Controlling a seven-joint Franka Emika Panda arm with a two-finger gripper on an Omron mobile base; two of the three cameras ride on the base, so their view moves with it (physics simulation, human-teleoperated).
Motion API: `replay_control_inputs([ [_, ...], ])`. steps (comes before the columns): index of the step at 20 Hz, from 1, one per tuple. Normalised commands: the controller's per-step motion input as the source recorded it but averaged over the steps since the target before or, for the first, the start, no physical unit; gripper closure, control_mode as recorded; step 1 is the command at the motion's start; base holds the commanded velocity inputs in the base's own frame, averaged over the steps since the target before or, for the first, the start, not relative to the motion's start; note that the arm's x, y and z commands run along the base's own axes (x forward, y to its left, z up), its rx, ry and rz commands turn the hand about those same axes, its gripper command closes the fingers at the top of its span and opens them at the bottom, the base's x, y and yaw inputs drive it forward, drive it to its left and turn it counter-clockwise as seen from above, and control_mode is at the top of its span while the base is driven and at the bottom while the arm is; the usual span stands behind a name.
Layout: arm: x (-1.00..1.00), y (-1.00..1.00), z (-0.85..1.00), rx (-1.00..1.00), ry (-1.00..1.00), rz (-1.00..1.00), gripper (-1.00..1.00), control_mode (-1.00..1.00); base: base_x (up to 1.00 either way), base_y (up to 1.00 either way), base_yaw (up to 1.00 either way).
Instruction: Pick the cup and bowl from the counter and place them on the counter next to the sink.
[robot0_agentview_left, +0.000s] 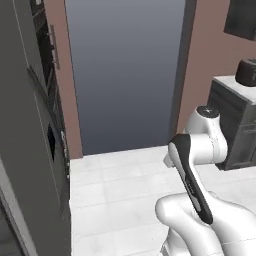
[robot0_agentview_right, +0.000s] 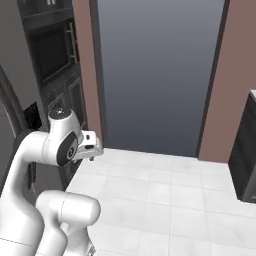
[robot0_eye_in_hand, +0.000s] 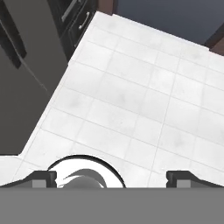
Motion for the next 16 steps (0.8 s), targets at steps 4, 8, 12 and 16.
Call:
replay_control_inputs([
  [4, 0.0, 0.0, 0.0, 0.0, 0.0, 0.0, -1.0, 1.0, 0.88, -0.93, -0.06],
  [8, 0.0, 0.0, 0.0, 0.0, 0.0, 0.0, -1.0, 1.0, 0.73, -1.0, -0.09],
  [12, 0.0, 0.0, 0.0, 0.0, 0.0, 0.0, -1.0, 1.0, 0.54, -1.0, -0.12],
  [16, 0.0, 0.0, 0.0, 0.0, 0.0, 0.0, -1.0, 1.0, 0.37, -1.0, -0.12],
])
